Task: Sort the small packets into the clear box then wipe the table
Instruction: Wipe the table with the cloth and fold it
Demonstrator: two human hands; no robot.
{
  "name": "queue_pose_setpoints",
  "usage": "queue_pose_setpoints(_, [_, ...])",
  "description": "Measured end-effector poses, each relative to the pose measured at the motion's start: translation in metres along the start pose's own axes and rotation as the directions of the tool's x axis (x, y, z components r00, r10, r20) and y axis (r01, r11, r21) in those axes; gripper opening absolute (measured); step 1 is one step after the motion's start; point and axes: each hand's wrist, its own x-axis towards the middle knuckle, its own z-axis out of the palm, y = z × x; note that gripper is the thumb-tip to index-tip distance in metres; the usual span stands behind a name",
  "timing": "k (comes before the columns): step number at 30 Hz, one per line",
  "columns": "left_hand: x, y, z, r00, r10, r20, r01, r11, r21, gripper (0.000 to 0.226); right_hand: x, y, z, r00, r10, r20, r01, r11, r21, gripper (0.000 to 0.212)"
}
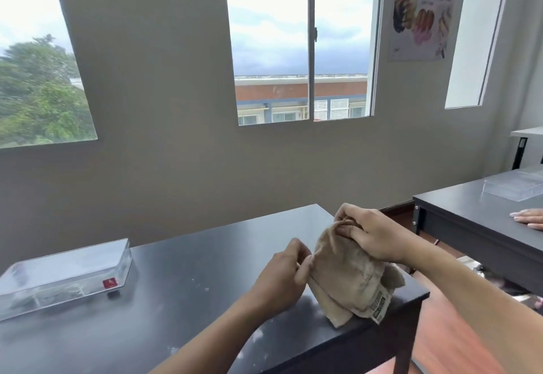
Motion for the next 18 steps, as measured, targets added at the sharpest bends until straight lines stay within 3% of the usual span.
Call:
queue_pose_setpoints(6, [-0.024,-0.008,-0.045,0.987,-0.038,-0.154,0.004,0.977,-0.214,0.010,0.019,-0.057,0.013,0.989,-0.143,-0.027,0.144,0.989,0.039,0.011])
queue_pose_setpoints(12, [-0.051,-0.033,-0.087,0.994,-0.008,-0.106,-0.017,0.973,-0.231,0.039,0.038,-0.123,0.036,0.950,-0.311,0.021,0.309,0.949,0.068,0.030])
queue_pose_setpoints(15, [-0.071,-0.048,-0.111,0.982,-0.024,-0.190,-0.028,0.963,-0.267,0.047,0.047,-0.154,0.047,0.924,-0.381,0.038,0.371,0.916,0.153,0.022])
queue_pose_setpoints(18, [-0.095,-0.059,-0.137,0.970,-0.069,-0.232,-0.014,0.940,-0.340,0.036,0.055,-0.179,0.060,0.903,-0.426,0.057,0.401,0.883,0.246,0.009])
